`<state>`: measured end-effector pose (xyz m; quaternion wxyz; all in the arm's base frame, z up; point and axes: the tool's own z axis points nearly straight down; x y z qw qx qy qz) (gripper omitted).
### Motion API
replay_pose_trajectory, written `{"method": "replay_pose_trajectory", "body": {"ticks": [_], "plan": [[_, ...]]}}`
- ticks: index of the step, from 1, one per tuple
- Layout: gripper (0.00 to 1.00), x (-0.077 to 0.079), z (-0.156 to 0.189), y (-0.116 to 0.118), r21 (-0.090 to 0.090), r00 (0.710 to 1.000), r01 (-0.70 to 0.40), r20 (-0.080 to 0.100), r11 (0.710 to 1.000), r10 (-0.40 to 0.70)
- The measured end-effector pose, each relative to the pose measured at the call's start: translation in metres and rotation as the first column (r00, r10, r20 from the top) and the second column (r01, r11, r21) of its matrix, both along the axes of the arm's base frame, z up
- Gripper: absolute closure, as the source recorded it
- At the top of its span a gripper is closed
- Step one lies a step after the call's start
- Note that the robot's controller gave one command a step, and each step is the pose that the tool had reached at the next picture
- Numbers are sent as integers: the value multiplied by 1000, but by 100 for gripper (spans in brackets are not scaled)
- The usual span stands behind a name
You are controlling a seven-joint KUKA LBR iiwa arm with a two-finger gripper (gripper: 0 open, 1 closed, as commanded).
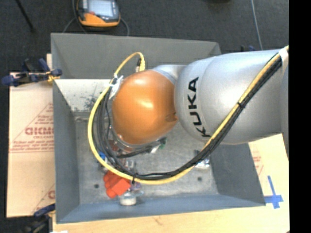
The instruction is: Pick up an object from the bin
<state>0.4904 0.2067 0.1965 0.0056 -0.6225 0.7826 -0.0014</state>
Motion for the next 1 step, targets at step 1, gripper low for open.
{"method": "replay_pose_trajectory", "body": {"ticks": [1], "plan": [[100,-10,59,-27,-5,891,-454,-6,891,454]]}}
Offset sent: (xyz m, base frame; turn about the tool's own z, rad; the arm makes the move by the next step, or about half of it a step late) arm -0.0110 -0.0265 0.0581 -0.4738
